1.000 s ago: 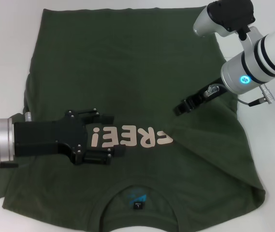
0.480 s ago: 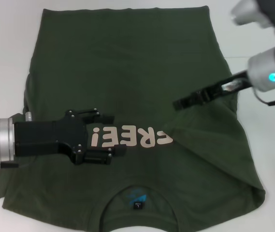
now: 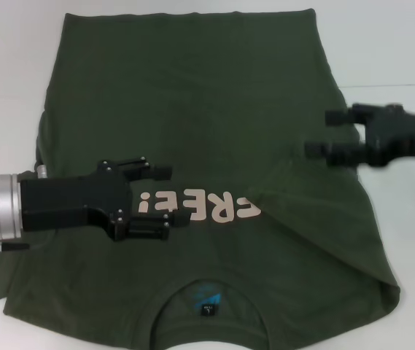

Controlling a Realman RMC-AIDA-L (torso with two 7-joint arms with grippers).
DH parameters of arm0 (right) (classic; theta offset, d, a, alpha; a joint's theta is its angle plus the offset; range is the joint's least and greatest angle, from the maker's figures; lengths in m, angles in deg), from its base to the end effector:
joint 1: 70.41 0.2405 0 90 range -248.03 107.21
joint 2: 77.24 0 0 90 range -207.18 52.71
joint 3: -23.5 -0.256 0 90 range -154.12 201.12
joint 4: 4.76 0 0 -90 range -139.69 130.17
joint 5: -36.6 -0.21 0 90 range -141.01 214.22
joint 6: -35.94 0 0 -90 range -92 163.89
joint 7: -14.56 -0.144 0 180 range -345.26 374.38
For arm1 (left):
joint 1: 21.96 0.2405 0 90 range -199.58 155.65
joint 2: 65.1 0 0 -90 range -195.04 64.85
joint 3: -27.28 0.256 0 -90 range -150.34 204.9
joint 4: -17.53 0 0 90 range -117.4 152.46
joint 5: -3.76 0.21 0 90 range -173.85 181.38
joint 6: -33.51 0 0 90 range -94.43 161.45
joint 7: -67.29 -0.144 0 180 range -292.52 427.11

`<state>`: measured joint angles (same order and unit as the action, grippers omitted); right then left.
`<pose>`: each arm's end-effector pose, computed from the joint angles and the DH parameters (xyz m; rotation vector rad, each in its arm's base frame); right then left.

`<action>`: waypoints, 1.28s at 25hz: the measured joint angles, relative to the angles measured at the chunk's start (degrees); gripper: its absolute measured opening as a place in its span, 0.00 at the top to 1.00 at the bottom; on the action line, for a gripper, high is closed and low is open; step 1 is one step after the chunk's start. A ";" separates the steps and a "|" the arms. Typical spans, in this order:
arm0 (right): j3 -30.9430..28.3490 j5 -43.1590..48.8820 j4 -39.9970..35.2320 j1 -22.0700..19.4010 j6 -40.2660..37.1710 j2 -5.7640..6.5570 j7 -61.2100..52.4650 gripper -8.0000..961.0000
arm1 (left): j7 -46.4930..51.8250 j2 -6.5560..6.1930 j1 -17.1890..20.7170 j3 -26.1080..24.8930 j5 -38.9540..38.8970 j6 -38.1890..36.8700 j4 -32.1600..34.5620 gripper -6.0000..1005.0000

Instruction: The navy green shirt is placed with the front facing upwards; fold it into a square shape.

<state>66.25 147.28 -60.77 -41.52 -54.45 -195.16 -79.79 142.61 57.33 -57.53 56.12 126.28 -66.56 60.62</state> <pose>0.2319 0.3533 0.0594 -2.6421 0.5877 0.6621 -0.2253 0.3317 0.0064 -2.8206 -0.3824 -0.8007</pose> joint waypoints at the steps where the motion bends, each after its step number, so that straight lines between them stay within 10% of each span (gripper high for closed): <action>1: 0.00 0.00 0.00 0.00 0.00 0.00 0.00 0.04 | 0.40 0.00 0.02 -0.07 -0.16 0.08 0.02 0.13; 15: -0.41 -0.93 2.25 -6.96 -12.99 -1.67 25.88 0.04 | 13.76 0.10 1.81 0.32 0.43 6.64 2.39 0.13; 32: 0.72 -0.75 9.70 -2.96 -5.97 -1.79 27.04 0.05 | 52.67 1.48 9.16 0.11 19.20 5.10 32.02 0.13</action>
<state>66.97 146.53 -51.07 -44.49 -60.42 -196.94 -52.75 195.28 58.82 -48.37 56.23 145.48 -61.46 92.64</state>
